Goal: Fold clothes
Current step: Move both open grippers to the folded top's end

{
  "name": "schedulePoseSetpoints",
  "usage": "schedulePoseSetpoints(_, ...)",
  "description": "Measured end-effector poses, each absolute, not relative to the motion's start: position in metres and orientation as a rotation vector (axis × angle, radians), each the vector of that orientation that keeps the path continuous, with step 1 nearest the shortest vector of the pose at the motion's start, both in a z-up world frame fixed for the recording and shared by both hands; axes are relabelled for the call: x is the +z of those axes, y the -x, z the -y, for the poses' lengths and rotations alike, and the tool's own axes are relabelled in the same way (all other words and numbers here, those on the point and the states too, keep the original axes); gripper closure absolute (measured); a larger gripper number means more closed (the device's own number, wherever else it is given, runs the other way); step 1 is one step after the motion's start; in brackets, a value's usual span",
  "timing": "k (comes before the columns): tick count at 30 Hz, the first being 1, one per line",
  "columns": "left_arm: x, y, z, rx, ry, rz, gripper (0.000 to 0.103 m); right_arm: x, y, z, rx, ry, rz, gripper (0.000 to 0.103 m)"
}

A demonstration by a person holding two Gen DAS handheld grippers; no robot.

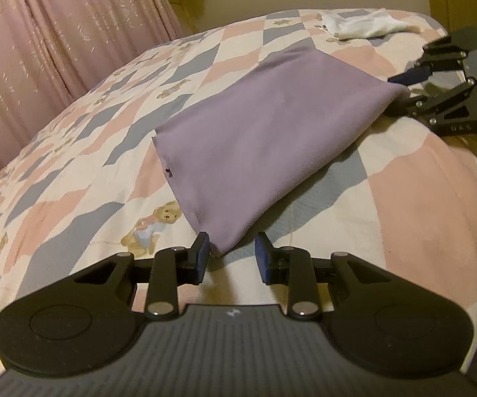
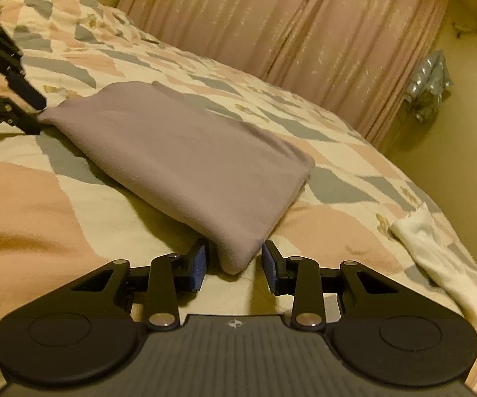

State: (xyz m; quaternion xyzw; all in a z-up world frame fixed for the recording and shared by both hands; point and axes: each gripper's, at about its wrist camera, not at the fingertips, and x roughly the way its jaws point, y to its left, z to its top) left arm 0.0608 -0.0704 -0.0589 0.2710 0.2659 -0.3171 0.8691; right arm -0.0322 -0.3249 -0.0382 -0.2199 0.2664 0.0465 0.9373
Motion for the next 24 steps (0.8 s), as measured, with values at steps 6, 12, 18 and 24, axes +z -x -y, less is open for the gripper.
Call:
schedulePoseSetpoints(6, -0.054, -0.059, 0.059, -0.66, -0.518, -0.561, 0.076, -0.03, 0.044, 0.33, 0.083, 0.443, -0.519, 0.068)
schedulePoseSetpoints(12, -0.051, -0.057, 0.053, -0.662, -0.497, -0.546, 0.076, -0.022, 0.057, 0.329, 0.104, 0.472, -0.482, 0.068)
schedulePoseSetpoints(18, -0.05, -0.058, 0.066, -0.672, -0.534, -0.529, 0.076, -0.022, 0.049, 0.321, 0.115, 0.48, -0.497, 0.069)
schedulePoseSetpoints(24, -0.055, -0.047, 0.084, -0.717, -0.688, -0.465, 0.076, -0.026, 0.054, 0.311, 0.129, 0.575, -0.502, 0.069)
